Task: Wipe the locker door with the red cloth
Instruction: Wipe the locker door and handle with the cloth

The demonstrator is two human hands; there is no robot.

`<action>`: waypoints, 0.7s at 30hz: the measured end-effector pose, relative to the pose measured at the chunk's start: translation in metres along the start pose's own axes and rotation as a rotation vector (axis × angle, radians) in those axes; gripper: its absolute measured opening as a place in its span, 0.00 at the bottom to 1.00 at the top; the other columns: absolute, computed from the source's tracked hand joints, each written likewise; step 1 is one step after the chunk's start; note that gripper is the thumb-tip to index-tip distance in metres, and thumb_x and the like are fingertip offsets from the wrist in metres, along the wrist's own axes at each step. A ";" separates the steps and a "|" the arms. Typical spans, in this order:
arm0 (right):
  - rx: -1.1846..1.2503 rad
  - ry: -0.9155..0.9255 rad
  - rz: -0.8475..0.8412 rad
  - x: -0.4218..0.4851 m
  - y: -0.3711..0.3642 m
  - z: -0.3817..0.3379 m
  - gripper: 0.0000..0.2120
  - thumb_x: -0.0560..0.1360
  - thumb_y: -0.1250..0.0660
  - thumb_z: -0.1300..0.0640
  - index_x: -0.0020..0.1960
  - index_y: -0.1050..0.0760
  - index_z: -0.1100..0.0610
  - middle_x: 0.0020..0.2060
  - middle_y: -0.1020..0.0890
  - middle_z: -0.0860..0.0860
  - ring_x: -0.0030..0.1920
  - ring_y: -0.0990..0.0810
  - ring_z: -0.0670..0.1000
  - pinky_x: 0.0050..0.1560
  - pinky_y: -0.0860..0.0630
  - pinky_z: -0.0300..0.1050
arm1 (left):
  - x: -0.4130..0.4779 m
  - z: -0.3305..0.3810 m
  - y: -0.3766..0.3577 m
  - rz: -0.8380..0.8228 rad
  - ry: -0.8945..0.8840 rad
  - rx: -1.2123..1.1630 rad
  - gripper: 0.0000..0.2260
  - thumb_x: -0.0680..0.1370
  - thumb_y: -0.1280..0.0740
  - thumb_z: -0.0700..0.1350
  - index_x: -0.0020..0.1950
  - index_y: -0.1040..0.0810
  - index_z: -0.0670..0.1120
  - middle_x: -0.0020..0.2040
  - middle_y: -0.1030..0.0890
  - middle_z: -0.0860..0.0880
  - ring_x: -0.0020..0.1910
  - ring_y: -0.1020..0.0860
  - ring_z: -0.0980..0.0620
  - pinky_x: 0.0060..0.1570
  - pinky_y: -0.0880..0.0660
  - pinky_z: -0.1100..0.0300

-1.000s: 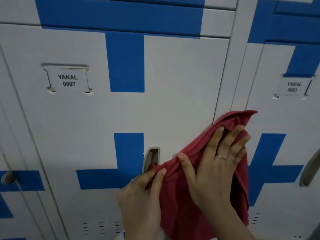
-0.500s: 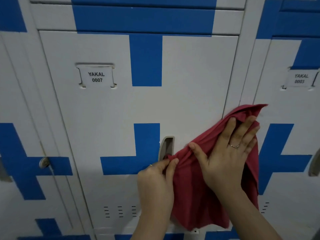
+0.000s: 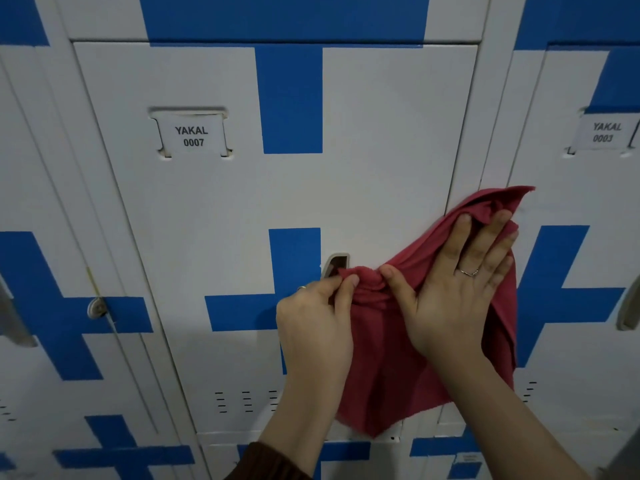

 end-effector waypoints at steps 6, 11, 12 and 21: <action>0.010 -0.002 -0.001 0.000 0.000 0.001 0.45 0.70 0.53 0.28 0.73 0.63 0.57 0.71 0.57 0.67 0.71 0.61 0.65 0.69 0.68 0.52 | 0.006 0.005 0.000 -0.041 0.008 0.027 0.10 0.75 0.31 0.48 0.44 0.16 0.42 0.33 0.17 0.47 0.33 0.20 0.49 0.43 0.23 0.53; 0.011 -0.005 0.010 0.001 0.001 0.001 0.45 0.71 0.52 0.29 0.73 0.62 0.58 0.71 0.56 0.68 0.71 0.61 0.65 0.70 0.68 0.53 | 0.012 0.018 0.004 0.063 -0.051 0.025 0.12 0.75 0.33 0.50 0.46 0.16 0.42 0.35 0.16 0.47 0.36 0.19 0.49 0.46 0.24 0.57; 0.008 -0.004 0.010 0.001 0.001 0.001 0.45 0.71 0.52 0.29 0.73 0.63 0.58 0.71 0.56 0.68 0.71 0.61 0.65 0.70 0.67 0.53 | 0.011 0.016 0.003 0.061 -0.050 0.029 0.14 0.74 0.34 0.51 0.45 0.16 0.42 0.33 0.17 0.47 0.33 0.20 0.49 0.44 0.23 0.54; -0.001 0.001 -0.013 0.001 0.000 0.000 0.46 0.70 0.52 0.28 0.73 0.63 0.57 0.71 0.56 0.68 0.71 0.61 0.65 0.69 0.68 0.53 | -0.009 -0.007 -0.005 -0.099 -0.042 0.186 0.11 0.75 0.33 0.51 0.41 0.16 0.45 0.31 0.19 0.49 0.29 0.24 0.52 0.32 0.26 0.59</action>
Point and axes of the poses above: each hand's wrist, its own x-axis towards the middle knuckle, its own y-axis out of the back of the hand, z = x × y, the point moved 8 cm from there along x, towards the middle knuckle
